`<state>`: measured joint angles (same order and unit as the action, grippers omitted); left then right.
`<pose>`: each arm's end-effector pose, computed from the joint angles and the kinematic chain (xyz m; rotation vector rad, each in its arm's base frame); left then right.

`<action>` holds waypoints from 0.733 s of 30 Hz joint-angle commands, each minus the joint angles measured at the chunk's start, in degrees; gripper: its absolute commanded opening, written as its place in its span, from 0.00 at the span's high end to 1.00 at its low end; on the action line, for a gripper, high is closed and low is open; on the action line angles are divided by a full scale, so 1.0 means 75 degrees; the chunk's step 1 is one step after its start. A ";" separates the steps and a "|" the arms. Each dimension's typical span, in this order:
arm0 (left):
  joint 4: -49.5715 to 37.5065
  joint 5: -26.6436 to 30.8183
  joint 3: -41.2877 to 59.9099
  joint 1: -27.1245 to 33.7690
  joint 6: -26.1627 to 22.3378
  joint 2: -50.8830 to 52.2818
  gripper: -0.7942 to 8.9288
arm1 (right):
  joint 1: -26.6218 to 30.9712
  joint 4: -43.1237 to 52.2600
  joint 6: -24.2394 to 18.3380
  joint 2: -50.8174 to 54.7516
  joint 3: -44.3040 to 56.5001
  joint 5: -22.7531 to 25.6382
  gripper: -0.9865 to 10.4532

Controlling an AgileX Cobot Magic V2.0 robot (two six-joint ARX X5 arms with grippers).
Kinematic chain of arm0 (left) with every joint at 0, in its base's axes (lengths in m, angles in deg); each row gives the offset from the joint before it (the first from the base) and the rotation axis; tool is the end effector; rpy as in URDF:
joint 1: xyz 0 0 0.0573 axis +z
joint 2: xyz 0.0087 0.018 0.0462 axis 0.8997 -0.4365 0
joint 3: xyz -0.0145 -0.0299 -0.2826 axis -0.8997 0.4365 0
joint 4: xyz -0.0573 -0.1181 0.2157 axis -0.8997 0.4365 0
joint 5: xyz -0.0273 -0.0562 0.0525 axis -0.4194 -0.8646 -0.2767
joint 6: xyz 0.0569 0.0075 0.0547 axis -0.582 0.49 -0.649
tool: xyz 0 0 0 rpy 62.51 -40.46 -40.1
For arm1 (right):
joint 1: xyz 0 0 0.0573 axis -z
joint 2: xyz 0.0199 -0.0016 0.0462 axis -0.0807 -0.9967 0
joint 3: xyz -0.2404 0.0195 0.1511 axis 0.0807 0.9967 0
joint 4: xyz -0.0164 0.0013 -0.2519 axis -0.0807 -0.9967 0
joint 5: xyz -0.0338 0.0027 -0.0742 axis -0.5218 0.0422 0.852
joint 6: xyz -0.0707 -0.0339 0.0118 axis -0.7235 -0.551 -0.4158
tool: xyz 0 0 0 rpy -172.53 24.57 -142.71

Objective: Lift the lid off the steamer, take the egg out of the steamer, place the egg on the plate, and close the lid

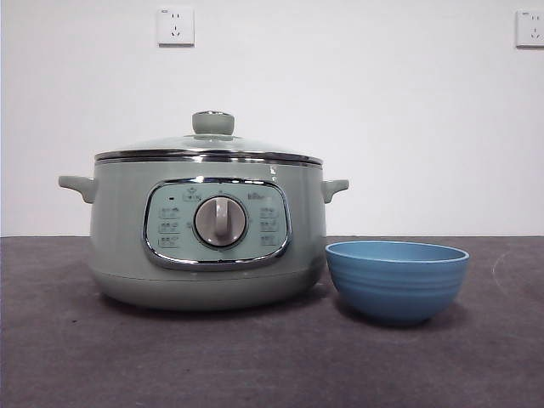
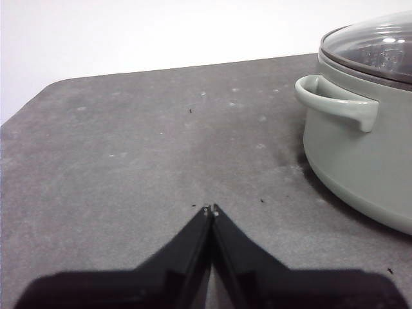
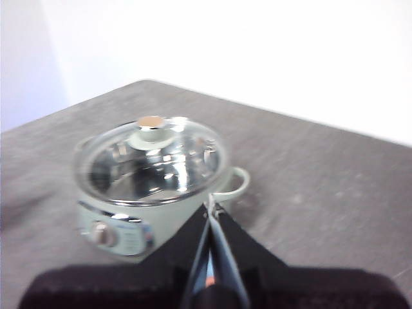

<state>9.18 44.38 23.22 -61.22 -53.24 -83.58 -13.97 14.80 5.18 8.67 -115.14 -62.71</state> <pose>0.1105 0.0021 0.1454 0.0679 0.1726 -0.0110 0.0960 0.0438 0.3214 -0.1079 0.1309 0.6137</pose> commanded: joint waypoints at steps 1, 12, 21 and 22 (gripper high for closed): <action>0.0009 0.0009 0.0093 0.0029 0.0047 0.0020 0.92 | 0.0166 0.1361 -0.0117 0.0653 0.1408 0.0032 0.91; 0.0009 0.0006 0.0093 0.0029 0.0047 0.0020 0.92 | 0.0321 0.2850 0.0507 0.2369 0.4392 0.1641 0.91; 0.0009 0.0009 0.0093 0.0029 0.0044 0.0020 0.92 | 0.0396 0.2532 0.1142 0.3110 0.5257 0.1632 0.91; 0.0009 0.0009 0.0093 0.0029 0.0047 0.0020 0.92 | 0.0396 0.2454 0.1137 0.3112 0.5257 0.1632 0.91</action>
<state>9.16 44.38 23.22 -61.22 -53.24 -83.58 -11.04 33.07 12.42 31.73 -76.21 -50.61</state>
